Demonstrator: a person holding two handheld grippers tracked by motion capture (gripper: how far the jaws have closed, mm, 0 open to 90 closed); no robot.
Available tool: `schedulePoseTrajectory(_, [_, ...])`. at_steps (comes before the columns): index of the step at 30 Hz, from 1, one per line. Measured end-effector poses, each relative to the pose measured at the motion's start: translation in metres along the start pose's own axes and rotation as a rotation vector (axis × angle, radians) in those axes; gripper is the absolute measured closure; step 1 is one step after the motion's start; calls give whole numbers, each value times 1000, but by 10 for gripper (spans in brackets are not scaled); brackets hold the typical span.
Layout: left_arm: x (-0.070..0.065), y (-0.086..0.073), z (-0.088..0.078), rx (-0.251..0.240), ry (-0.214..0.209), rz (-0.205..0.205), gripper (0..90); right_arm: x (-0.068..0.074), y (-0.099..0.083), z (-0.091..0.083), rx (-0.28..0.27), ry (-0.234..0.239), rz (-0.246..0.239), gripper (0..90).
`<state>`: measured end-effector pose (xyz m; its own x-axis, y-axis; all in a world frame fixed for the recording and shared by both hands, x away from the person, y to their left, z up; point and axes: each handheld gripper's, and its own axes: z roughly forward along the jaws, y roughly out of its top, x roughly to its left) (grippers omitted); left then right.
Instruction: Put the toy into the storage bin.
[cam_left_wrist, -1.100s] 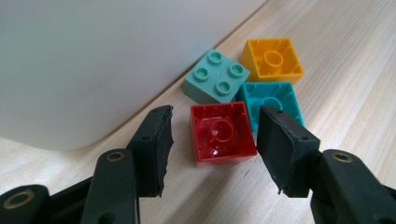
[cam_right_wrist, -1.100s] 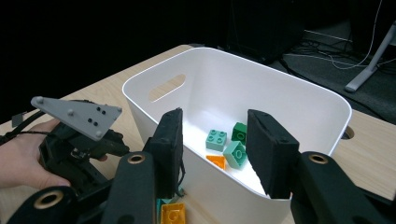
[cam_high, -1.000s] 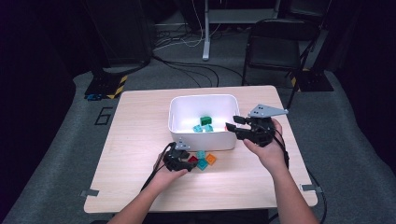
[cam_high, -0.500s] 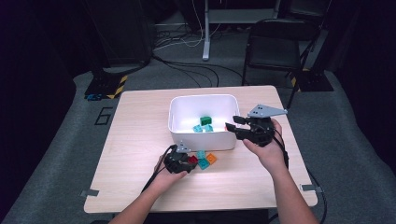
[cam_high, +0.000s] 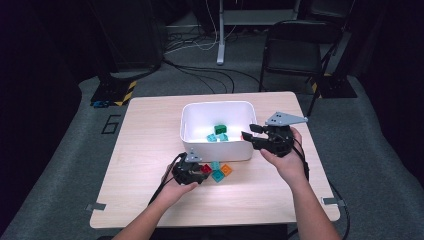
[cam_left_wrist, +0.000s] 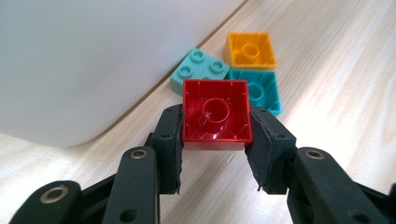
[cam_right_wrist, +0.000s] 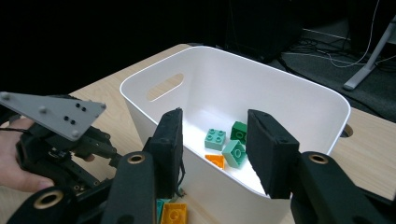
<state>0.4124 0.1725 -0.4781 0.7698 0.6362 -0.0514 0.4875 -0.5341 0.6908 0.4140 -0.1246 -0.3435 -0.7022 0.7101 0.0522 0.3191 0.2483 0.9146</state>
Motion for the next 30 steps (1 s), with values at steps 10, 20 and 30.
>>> schedulePoseTrajectory(10, [-3,22,-27,-27,-26,13,583,-1,0,-1,-7,6,6,543])
schedulePoseTrajectory(20, [2,44,-55,-46,-36,0,583,-1,0,-1,-9,20,11,534])
schedulePoseTrajectory(30, [9,69,-76,-66,-37,3,583,1,2,-1,-6,44,-3,502])
